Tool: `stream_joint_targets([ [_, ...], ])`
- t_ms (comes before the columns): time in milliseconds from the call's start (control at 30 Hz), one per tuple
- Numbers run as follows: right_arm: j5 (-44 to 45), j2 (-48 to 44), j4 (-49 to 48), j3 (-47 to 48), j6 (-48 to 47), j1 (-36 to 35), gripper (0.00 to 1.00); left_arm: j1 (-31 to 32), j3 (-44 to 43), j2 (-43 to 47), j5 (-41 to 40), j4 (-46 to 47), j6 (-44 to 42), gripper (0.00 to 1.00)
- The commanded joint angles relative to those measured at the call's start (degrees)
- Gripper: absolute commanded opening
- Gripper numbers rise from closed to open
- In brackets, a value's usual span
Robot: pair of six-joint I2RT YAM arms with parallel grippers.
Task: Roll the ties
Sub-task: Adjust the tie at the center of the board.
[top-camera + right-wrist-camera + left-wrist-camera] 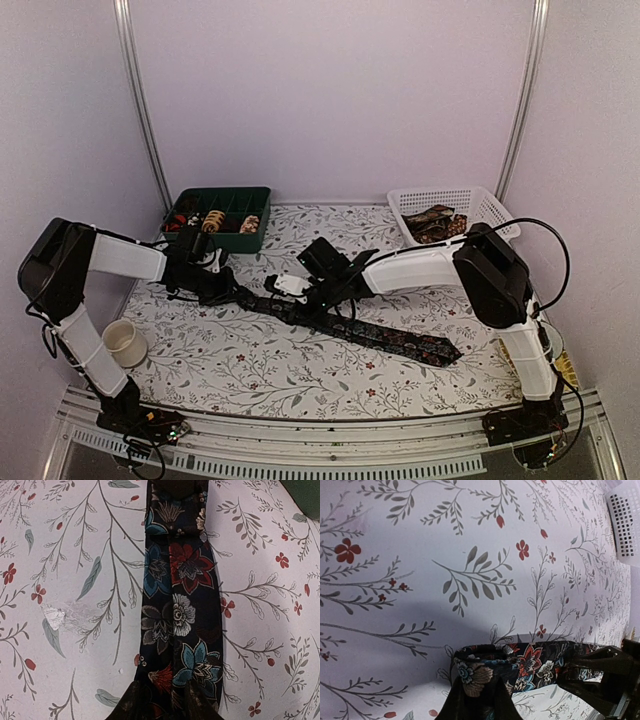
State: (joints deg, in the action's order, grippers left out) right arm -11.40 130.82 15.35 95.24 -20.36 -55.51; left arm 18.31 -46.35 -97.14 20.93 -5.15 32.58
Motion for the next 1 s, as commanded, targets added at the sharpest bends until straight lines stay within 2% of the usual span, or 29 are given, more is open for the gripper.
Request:
stream_joint_targets([
  [0,4.5,-3.7,0.8,1.1,-0.1,0.0,0.29,-0.6,0.6,-0.1,-0.6,-0.2,-0.4,0.0],
  [667,5.5,1.4,6.4,3.2,-3.9,-1.4,0.25,-0.6,0.7,0.2,-0.5,-0.1,-0.3,0.0],
  [967,6.7,1.0,6.5,3.7,-3.9,-1.6,0.01,-0.6,1.0,0.0,-0.6,0.3,0.0,0.0],
])
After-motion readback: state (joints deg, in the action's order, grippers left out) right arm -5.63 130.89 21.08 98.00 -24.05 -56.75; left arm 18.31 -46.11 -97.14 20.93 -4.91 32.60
